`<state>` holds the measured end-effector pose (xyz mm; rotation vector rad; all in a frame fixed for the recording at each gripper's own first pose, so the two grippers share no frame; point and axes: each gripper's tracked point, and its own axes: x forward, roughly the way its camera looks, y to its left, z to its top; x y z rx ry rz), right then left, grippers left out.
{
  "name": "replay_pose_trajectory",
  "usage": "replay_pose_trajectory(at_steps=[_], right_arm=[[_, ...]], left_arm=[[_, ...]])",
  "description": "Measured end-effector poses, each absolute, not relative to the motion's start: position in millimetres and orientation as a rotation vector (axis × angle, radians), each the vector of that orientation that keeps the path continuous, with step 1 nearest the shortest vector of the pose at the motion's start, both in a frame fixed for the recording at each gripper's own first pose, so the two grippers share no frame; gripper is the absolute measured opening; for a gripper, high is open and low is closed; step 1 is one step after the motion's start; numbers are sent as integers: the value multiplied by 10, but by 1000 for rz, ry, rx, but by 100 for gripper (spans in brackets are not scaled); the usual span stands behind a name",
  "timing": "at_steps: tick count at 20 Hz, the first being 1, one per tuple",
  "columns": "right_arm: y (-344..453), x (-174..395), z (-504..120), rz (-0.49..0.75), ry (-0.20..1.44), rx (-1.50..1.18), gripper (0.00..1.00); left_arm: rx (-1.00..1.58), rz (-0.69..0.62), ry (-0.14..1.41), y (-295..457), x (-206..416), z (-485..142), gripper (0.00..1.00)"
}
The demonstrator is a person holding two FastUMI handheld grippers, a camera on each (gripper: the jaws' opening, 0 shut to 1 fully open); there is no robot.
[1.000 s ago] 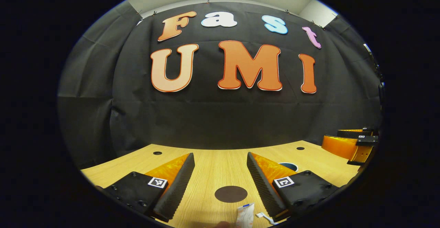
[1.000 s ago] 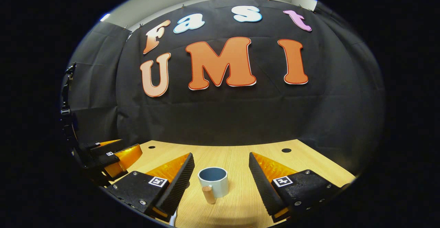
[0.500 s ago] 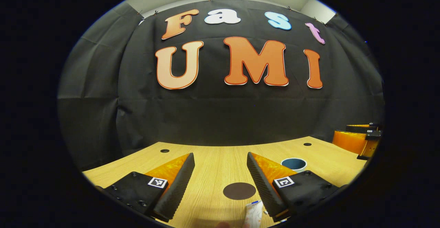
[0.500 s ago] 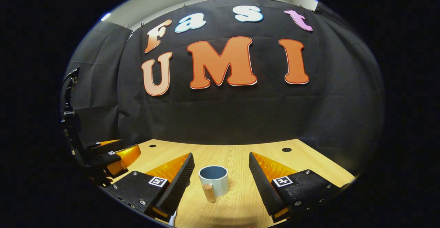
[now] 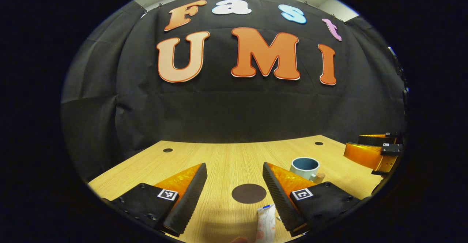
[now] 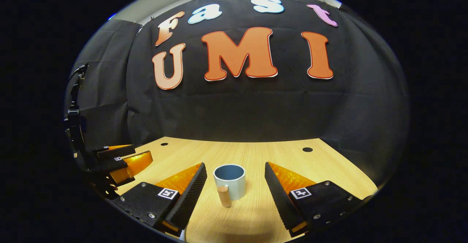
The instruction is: Put the toothbrush and toothpaste on the desktop into the cup, then pick up the cup and place it on the coaster on the desktop.
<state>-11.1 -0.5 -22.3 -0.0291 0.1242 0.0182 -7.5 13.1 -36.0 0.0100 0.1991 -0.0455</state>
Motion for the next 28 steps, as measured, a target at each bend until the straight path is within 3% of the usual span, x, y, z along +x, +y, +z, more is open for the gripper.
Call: replay_pose_trajectory(at_steps=[4, 15, 16, 21, 22, 23, 25, 26, 28], right_arm=[[12, -131, -337, 22, 162, -26, 90], [213, -244, -797, 87, 323, -14, 90], [279, -268, -847, 106, 346, 6, 80], [406, -364, -1102, 149, 430, -16, 76], [428, -397, -1134, 157, 441, -26, 71], [442, -424, -1163, 164, 451, -35, 76], [468, -455, -1209, 174, 472, -50, 72], [482, -483, -1239, 179, 482, -55, 76], [499, -524, -1270, 186, 504, -57, 71]], left_arm=[[-16, -100, 328, 38, -105, -665, 97], [-43, -196, 589, -109, -347, -1255, 97], [-44, -206, 609, -122, -376, -1284, 96], [-34, -239, 710, -209, -525, -1526, 98], [-37, -246, 726, -233, -545, -1579, 98], [-38, -252, 741, -250, -571, -1618, 97], [-24, -255, 777, -256, -615, -1695, 96], [-21, -263, 791, -275, -627, -1728, 96], [-30, -292, 837, -369, -702, -1810, 91]])
